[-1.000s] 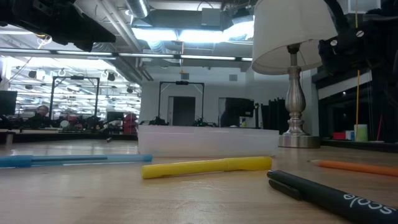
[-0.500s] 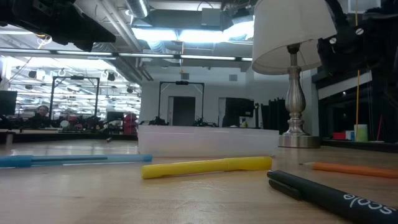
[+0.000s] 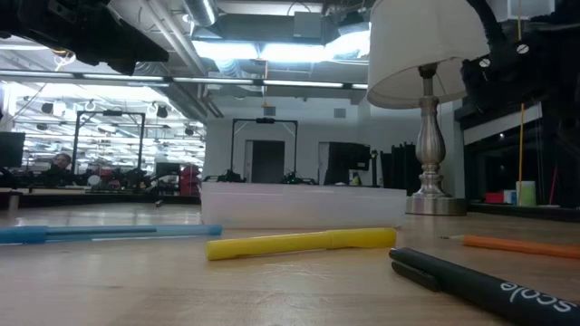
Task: Pick & place school supplies into a supply box
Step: Put the orange pencil into the pink supply box
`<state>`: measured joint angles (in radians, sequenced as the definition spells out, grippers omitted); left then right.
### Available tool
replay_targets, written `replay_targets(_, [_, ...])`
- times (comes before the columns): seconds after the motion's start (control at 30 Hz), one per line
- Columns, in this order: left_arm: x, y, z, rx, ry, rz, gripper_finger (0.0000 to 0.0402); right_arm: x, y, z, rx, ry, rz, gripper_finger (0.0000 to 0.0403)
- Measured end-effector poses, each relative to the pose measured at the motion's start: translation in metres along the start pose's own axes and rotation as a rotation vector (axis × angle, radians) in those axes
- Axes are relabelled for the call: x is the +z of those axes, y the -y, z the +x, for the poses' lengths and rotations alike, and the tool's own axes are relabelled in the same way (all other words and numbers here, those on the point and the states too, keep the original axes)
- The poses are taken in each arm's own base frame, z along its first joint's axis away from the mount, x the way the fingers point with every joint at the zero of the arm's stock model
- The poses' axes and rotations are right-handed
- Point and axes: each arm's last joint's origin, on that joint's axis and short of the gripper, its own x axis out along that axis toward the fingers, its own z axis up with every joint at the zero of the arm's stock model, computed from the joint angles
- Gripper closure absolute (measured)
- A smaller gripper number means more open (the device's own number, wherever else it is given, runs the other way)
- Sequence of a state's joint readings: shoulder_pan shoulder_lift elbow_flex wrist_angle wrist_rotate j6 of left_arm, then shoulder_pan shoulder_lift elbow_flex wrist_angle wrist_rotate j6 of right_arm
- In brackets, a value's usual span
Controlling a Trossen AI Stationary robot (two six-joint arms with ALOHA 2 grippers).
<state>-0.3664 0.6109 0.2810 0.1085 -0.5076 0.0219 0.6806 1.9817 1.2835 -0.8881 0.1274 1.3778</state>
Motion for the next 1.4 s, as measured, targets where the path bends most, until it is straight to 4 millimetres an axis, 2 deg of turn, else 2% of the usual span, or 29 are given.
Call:
replay_targets(0.3, [0.0, 0.0, 0.0, -0.001, 0.0, 0.0, 0.0399, -0.001, 0.021, -0.03, -0.058, -0.037, -0.063, 0.0387])
replay_targets(0.43, [0.0, 0.0, 0.0, -0.001, 0.0, 0.0, 0.0396, 0.001, 0.03, -0.049, -0.04, 0.014, -0.094, 0.0388])
replay_targets(0.57, [0.0, 0.0, 0.0, -0.002, 0.0, 0.0, 0.0398, 0.004, 0.033, -0.059, -0.023, 0.093, -0.099, 0.0394])
replay_targets(0.97, [0.0, 0.0, 0.0, -0.001, 0.0, 0.0, 0.0396, 0.005, 0.033, -0.06, -0.02, 0.122, -0.099, 0.0376])
replay_targets(1.4, [0.0, 0.0, 0.0, 0.0, 0.0, 0.0, 0.0399, 0.005, 0.032, -0.061, -0.014, 0.125, -0.097, 0.0391])
